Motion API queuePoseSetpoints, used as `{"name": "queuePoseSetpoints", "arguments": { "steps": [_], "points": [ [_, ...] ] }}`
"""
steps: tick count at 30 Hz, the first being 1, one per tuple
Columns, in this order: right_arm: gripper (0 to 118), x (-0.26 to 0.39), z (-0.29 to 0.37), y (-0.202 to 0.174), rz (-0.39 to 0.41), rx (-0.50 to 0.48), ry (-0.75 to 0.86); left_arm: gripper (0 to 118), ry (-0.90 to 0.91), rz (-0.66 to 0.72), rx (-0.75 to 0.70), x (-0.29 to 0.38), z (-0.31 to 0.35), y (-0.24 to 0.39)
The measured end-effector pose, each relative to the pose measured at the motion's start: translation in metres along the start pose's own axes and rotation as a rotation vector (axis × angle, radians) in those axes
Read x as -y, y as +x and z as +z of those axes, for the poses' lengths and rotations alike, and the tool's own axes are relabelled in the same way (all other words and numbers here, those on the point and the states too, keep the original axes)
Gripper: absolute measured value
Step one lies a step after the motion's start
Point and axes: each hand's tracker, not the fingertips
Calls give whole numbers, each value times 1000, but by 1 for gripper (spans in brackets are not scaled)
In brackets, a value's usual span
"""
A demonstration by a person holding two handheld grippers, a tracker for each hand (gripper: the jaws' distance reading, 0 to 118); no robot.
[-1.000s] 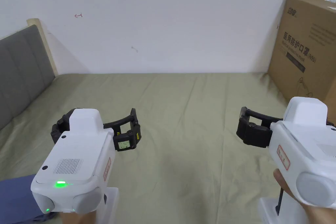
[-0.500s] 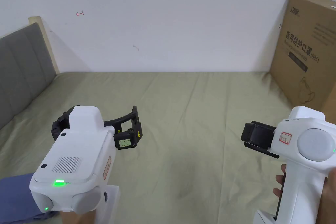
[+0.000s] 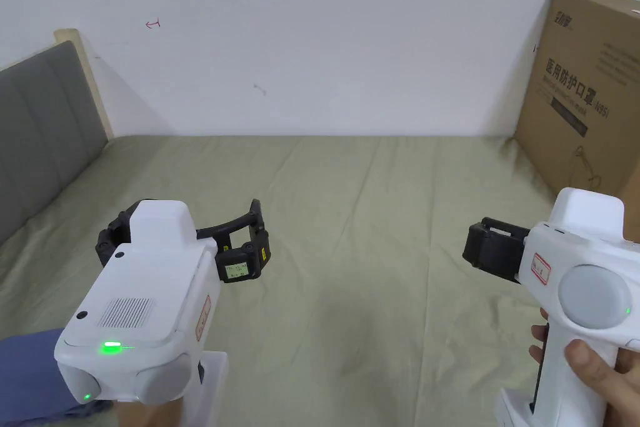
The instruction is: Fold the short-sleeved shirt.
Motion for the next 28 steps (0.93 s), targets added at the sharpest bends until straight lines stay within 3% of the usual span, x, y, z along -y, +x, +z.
{"name": "queuePoseSetpoints", "arguments": {
  "steps": [6,11,14,28],
  "points": [
    [117,16,16,9,6,-134,316,118,3,2,-2,0,0,-1],
    [118,23,25,5,103,-97,452,118,8,2,-4,0,0,-1],
    [118,24,26,2,145,-87,466,118,13,5,-5,0,0,-1],
    [118,25,25,1,151,-88,449,118,19,7,-4,-1,1,-3]
  ]
}}
